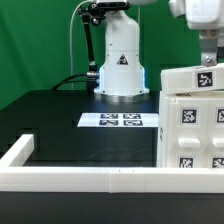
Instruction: Assemble cabinet
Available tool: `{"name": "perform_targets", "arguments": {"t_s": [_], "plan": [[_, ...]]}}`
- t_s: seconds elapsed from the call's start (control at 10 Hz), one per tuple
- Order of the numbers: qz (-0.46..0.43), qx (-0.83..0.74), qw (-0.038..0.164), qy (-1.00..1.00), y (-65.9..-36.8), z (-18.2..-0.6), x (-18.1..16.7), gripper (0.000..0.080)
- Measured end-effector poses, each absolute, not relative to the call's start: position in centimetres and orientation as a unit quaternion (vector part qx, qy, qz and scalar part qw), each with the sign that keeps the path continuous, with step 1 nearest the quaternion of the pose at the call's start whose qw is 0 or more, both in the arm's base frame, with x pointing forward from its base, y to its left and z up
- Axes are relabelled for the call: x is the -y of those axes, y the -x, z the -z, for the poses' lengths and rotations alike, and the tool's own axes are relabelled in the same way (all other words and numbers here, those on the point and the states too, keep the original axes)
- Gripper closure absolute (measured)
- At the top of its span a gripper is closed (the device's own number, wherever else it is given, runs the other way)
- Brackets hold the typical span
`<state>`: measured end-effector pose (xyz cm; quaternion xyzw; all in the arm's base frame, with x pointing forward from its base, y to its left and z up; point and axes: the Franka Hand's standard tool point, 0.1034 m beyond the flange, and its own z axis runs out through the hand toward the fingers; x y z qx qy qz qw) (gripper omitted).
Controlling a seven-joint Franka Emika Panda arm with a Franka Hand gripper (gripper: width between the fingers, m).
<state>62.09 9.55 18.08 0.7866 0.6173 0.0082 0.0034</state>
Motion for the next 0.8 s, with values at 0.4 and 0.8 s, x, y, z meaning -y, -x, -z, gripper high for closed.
{"name": "perform_targets", "arguments": {"t_s": [0.4, 0.8], "plan": [[0.000, -0.665, 0.009, -0.747, -61.80, -17.46, -8.65, 0.0002], [0.003, -0.654, 0.011, -0.757, -61.68, -17.08, -8.33, 0.0002]]}}
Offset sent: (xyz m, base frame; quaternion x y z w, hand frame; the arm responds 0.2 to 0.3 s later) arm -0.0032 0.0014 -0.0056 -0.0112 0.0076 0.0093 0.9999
